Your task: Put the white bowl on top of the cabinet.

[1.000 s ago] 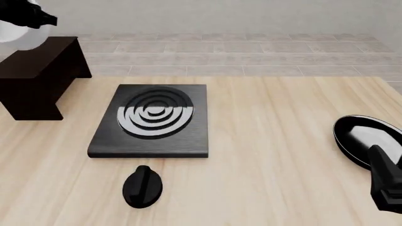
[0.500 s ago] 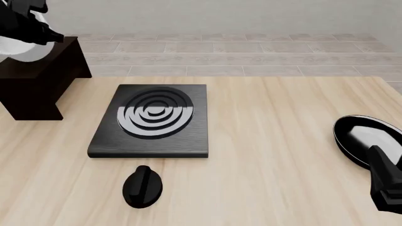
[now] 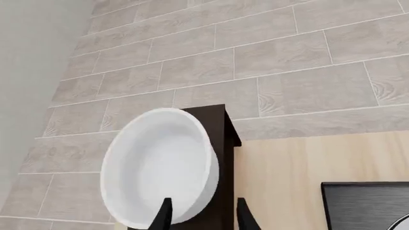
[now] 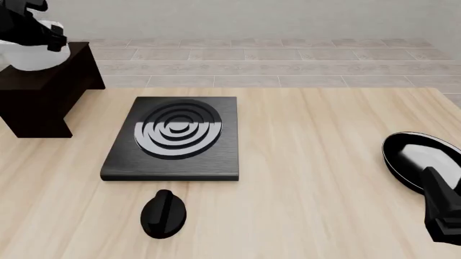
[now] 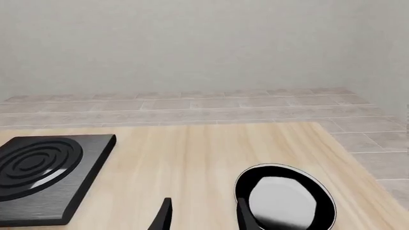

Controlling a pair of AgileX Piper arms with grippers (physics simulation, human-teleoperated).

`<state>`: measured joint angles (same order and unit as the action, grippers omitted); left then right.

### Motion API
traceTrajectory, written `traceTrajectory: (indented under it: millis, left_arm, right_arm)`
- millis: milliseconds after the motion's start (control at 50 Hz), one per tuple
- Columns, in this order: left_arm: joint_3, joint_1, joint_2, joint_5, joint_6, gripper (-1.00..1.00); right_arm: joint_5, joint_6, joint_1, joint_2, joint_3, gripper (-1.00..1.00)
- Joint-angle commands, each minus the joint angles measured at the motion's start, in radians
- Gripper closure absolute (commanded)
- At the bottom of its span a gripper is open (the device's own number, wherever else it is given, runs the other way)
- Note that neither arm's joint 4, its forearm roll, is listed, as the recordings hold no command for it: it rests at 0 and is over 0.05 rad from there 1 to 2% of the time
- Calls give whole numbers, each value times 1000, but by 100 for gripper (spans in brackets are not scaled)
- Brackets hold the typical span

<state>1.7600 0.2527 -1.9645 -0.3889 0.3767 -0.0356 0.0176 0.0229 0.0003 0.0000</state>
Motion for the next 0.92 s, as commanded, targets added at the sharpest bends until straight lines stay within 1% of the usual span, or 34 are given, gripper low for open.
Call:
traceTrajectory:
  millis: [20, 260, 400, 460, 520, 560, 600, 620, 680, 720, 780, 820, 860, 900, 920]
  left_arm:
    - [34, 16, 14, -9, 6, -100]
    - [69, -1, 41, -7, -5, -100]
    - [52, -27, 82, 6, -12, -100]
    - [29, -38, 108, 19, -30, -100]
    - [-10, -42, 139, 47, -38, -100]
    - [-31, -52, 165, 50, -82, -100]
    - [-92, -67, 196, 82, -36, -100]
    - [-97, -64, 203, 82, -45, -100]
    - [-155, -73, 253, 108, -53, -100]
    - [-168, -76, 264, 113, -64, -100]
    - [-245, -80, 326, 153, -101, -100]
    - [-339, -99, 375, 202, -96, -100]
    - [-405, -104, 414, 241, -114, -100]
    - [-459, -113, 456, 269, -112, -100]
    - [-487, -113, 477, 288, -123, -100]
  right_arm:
    - [0, -2, -1, 0, 0, -100]
    - [1, -5, -1, 0, 0, -100]
    - [1, -5, -1, 0, 0, -100]
    - [0, -4, -1, 0, 0, -100]
    - [0, -5, -1, 0, 0, -100]
    - [1, -4, -1, 0, 0, -100]
    - [1, -4, -2, 0, 0, -100]
    - [1, -3, -2, 0, 0, -100]
    - [1, -4, -2, 0, 0, -100]
    - [1, -4, -2, 0, 0, -100]
    - [2, -4, -2, 0, 0, -100]
    - [5, -4, -2, 0, 0, -100]
    - [6, -5, -2, 1, 0, -100]
    - [7, -5, -3, 1, 0, -100]
    - [7, -5, -2, 1, 0, -100]
